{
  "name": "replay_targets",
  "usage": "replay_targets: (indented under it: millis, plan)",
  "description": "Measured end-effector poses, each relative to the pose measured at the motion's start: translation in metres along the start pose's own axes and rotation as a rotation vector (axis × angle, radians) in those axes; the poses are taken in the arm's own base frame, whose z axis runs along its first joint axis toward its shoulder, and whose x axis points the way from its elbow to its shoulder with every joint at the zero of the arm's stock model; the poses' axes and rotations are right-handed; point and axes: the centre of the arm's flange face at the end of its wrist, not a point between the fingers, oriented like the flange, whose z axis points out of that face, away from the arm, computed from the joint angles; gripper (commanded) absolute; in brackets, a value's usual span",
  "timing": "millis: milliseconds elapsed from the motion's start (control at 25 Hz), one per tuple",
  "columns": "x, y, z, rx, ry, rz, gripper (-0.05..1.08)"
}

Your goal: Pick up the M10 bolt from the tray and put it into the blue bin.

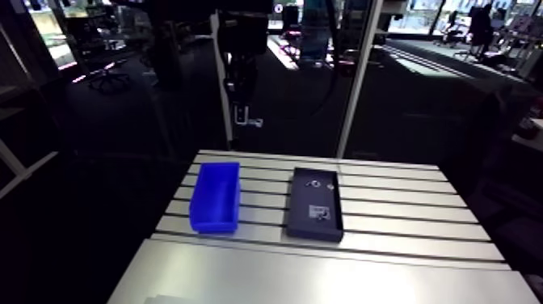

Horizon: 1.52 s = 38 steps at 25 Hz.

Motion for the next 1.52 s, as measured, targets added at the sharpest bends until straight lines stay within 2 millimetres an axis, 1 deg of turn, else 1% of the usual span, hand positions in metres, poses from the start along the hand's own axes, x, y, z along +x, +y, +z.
replay_targets:
  millis: [200, 440, 600, 880, 1280, 1520]
  plan:
    - [0.017, -0.008, 0.006, 0.023, -0.010, -0.147, 0.99]
    - [0.029, -0.013, 0.009, 0.025, -0.015, -0.254, 1.02]
    - [0.035, -0.013, 0.014, 0.029, -0.016, -0.274, 1.02]
    - [0.047, -0.008, 0.027, 0.014, -0.015, -0.296, 1.02]
    - [0.069, 0.002, 0.057, -0.010, -0.015, -0.292, 1.02]
    - [0.072, 0.003, 0.078, -0.012, -0.018, -0.281, 1.02]
